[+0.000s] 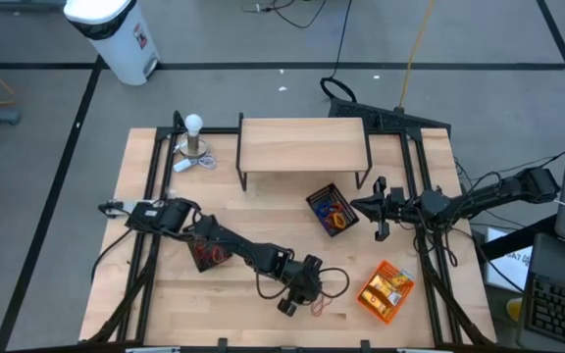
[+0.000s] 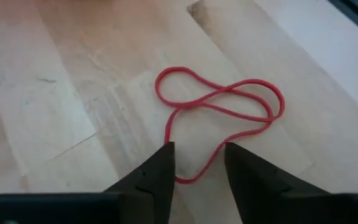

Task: Pick & Place Office Desk Supplies
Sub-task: Put the red rubber band into the left black bin

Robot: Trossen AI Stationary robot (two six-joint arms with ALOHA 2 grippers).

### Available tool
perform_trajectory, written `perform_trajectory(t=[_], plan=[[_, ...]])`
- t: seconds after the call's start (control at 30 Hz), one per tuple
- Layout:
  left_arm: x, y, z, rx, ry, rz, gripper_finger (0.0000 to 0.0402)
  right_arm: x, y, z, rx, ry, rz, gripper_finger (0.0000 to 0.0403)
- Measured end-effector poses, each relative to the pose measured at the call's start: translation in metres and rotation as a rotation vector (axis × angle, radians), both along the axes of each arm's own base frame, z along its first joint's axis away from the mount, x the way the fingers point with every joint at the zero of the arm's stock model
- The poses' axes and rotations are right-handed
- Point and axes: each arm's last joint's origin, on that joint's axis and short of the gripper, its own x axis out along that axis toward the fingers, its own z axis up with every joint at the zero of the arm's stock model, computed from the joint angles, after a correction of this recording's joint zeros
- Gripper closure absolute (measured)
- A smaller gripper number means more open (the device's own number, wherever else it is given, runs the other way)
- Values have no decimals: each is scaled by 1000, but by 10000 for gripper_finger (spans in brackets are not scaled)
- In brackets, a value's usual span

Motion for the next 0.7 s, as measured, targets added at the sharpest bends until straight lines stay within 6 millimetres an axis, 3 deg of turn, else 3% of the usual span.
perform_trajectory(t=[0.13,0.3,0.53,0.6,0.7], plan=[[1,-1,-18,-21,41,-26,303,0,0,0,0,0,0,395],[0,-2,-23,-23,58,-36,387,0,0,-1,-1,5,0,392],[-7,0,6,19,37,-63,399,1,0,-1,-1,9,0,391],[-14,2,22,43,52,-75,400,1,0,-1,-1,9,0,391],[-24,-2,62,80,-12,-77,400,1,0,-1,1,7,1,391]])
